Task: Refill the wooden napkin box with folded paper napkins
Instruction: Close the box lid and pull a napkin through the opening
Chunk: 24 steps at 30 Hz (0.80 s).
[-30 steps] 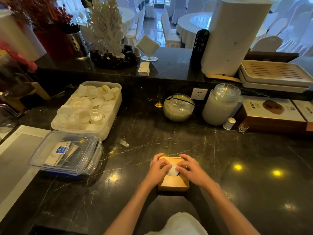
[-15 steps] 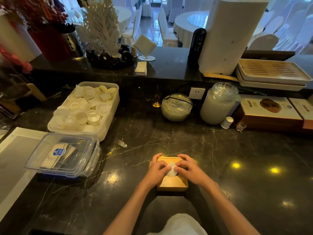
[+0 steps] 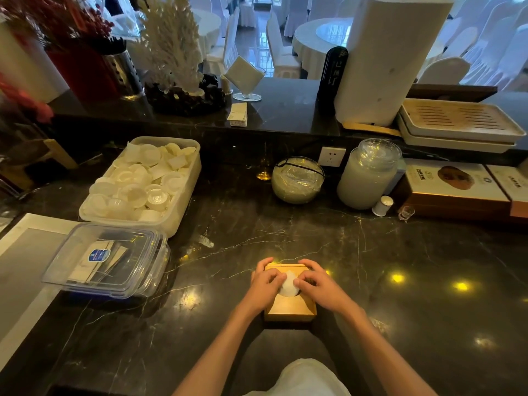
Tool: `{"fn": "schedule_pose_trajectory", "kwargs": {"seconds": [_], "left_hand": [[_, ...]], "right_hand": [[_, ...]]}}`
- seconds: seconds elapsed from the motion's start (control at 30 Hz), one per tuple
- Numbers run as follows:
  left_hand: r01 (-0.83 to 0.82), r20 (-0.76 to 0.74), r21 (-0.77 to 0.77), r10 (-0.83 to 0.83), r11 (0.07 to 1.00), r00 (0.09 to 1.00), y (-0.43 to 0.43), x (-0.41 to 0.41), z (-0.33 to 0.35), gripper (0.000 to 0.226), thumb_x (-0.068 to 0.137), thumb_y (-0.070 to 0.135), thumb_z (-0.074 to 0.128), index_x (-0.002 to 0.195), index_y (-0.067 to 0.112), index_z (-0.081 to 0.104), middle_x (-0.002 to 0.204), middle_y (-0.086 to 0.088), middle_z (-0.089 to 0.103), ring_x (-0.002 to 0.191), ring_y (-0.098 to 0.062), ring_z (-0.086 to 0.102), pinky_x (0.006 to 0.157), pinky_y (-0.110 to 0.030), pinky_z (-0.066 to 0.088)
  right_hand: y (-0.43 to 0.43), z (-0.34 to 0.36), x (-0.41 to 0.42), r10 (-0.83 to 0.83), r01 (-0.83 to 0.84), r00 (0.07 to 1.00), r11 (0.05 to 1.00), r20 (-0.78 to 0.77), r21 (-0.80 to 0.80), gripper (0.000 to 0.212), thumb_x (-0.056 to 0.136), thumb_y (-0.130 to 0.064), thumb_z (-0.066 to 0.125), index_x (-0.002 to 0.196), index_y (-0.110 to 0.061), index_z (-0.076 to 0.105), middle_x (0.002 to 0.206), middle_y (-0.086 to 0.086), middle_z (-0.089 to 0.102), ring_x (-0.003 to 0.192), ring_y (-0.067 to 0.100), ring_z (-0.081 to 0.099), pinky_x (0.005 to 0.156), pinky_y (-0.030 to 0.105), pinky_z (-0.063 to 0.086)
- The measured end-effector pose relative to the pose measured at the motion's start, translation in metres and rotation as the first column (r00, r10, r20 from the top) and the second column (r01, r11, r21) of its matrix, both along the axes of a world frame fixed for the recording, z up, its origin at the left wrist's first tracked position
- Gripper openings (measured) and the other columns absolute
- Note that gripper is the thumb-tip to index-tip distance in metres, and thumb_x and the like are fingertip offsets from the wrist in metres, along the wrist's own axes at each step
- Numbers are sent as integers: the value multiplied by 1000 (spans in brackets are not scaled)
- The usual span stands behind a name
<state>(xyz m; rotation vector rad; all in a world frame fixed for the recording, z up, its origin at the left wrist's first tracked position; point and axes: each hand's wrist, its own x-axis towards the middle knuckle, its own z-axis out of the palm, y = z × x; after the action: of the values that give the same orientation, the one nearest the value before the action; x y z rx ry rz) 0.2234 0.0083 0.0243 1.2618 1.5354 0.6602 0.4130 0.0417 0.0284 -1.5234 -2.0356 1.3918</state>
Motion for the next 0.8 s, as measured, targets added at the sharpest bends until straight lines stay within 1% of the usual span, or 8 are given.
{"fn": "schedule_pose_trajectory", "kwargs": {"seconds": [0.1, 0.23, 0.33, 0.47, 0.53, 0.63, 0.73, 0.8], "left_hand": [[-11, 15, 3, 11, 1000, 1000, 0, 0, -1, 26, 96, 33, 55, 74, 23, 64, 150, 8, 27, 136, -15, 27, 115, -46, 27], [-37, 12, 3, 36, 999, 999, 1, 3, 0, 25, 96, 31, 56, 73, 24, 63, 149, 8, 29, 133, -13, 28, 114, -44, 28], [-54, 20, 6, 54, 999, 998, 2, 5, 2, 19, 95, 29, 57, 77, 26, 64, 147, 8, 29, 131, -12, 31, 114, -46, 33], [-52, 8, 2, 52, 999, 999, 3, 7, 3, 15, 95, 30, 56, 82, 28, 63, 146, 9, 29, 129, -12, 32, 112, -46, 38], [-51, -2, -4, 51, 999, 999, 2, 8, 5, 13, 94, 33, 55, 85, 30, 63, 146, 11, 27, 128, -11, 31, 111, -46, 40], [-31, -8, -9, 31, 999, 999, 1, 8, 9, 11, 96, 32, 53, 88, 29, 61, 145, 11, 26, 125, -8, 28, 113, -41, 36], [-49, 6, -19, 49, 999, 999, 0, 10, 11, 12, 96, 31, 53, 88, 28, 61, 144, 11, 27, 125, -8, 29, 112, -39, 36], [-76, 25, -21, 77, 997, 997, -1, 12, 10, 9, 96, 32, 53, 94, 28, 60, 143, 11, 29, 125, -9, 33, 108, -37, 41]], "right_hand": [[0, 0, 1, 6, -7, 1000, 1000, -20, -16, 20, 94, -36, 59, 85, -25, 72, 149, -11, 33, 128, 5, 37, 92, 17, 33], [0, 1, 1, 12, -13, 1000, 1000, -27, -28, 21, 95, -34, 58, 88, -22, 73, 149, -11, 31, 122, 2, 38, 87, 10, 31], [1, 1, 0, -10, 9, 999, 999, -41, -42, 21, 94, -37, 58, 90, -23, 73, 147, -14, 32, 122, 2, 40, 89, 12, 33], [1, 2, -3, -47, 46, 998, 998, -46, -33, 21, 94, -38, 58, 92, -24, 73, 144, -16, 34, 116, -5, 42, 88, 11, 36], [-1, 2, -4, -56, 55, 997, 998, -45, -27, 19, 95, -37, 58, 93, -24, 72, 143, -16, 34, 116, -2, 43, 90, 13, 37], [-4, 4, -6, -58, 58, 998, 998, -26, -12, 19, 95, -36, 58, 92, -24, 72, 144, -15, 33, 120, 3, 41, 96, 18, 36], [-6, 6, -8, -80, 80, 996, 997, -43, -13, 18, 95, -34, 58, 88, -24, 72, 146, -12, 35, 118, 0, 43, 93, 15, 37], [-8, 6, -12, -115, 113, 991, 993, -69, -25, 17, 96, -31, 57, 87, -25, 70, 150, -10, 34, 120, 0, 42, 94, 15, 36]]}}
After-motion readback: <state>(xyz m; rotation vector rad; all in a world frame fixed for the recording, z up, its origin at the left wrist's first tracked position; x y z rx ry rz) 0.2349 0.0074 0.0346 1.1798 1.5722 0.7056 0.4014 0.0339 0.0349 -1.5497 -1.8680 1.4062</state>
